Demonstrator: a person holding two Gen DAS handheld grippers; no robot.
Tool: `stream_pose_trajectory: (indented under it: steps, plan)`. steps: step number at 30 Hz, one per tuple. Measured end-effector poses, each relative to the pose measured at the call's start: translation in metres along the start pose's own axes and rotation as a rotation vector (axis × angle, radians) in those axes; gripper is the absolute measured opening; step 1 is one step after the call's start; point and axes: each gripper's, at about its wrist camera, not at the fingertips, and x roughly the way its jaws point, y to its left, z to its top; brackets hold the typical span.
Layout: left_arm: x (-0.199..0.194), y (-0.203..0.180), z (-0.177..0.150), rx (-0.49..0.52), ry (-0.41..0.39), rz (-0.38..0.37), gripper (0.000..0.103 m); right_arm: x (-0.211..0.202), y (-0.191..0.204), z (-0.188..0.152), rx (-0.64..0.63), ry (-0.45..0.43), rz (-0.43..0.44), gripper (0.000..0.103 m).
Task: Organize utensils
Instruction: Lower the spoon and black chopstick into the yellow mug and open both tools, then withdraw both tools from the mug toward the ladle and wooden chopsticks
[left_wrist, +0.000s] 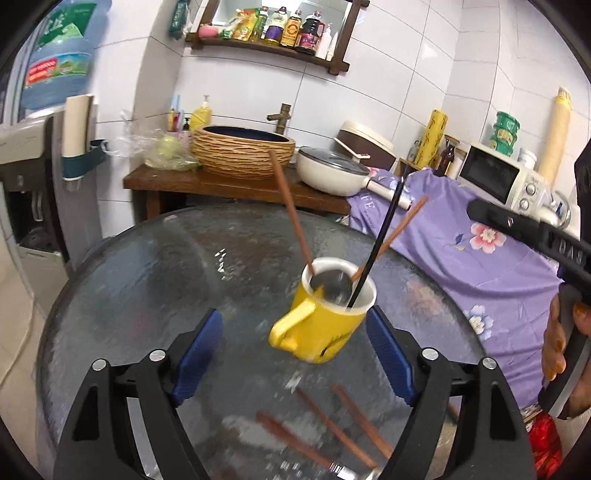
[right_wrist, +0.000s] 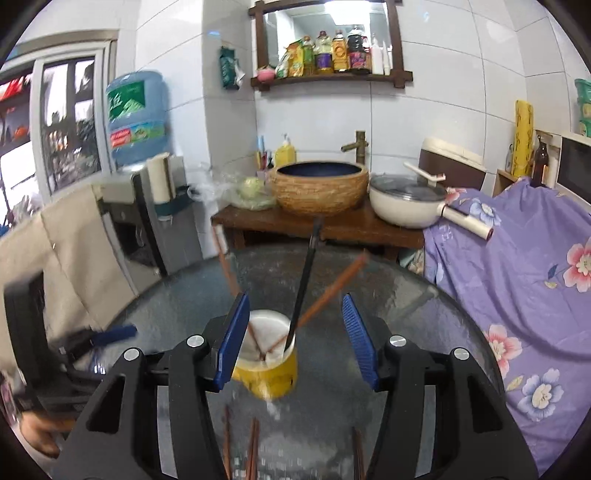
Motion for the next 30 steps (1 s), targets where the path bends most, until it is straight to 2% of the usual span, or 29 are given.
stream_pose_trajectory:
  steps: [2,6,10,15,24,30]
  plan:
    - [-0.01,-0.003,-0.014,0.018,-0.008,0.018,0.083,-0.008,0.0,-0.025,0.004,0.01,0.012,0.053]
    - [-0.03,-0.012,-0.048,0.076,-0.027,0.063,0.09,-0.019,0.007,-0.076,-0.028,0.028,-0.021,0.053]
    - [-0.038,-0.017,-0.075,0.11,-0.007,0.08,0.091,-0.029,0.018,-0.126,-0.083,0.048,-0.058,0.053]
    - [-0.042,-0.018,-0.103,0.105,0.032,0.09,0.091,-0.047,0.023,-0.177,-0.053,0.075,-0.06,0.053]
    - [-0.055,-0.025,-0.136,0.087,0.051,0.102,0.091,-0.075,0.029,-0.234,-0.05,0.13,-0.079,0.053]
    - [-0.056,-0.027,-0.15,0.089,0.072,0.112,0.091,-0.085,0.026,-0.256,-0.029,0.158,-0.085,0.053]
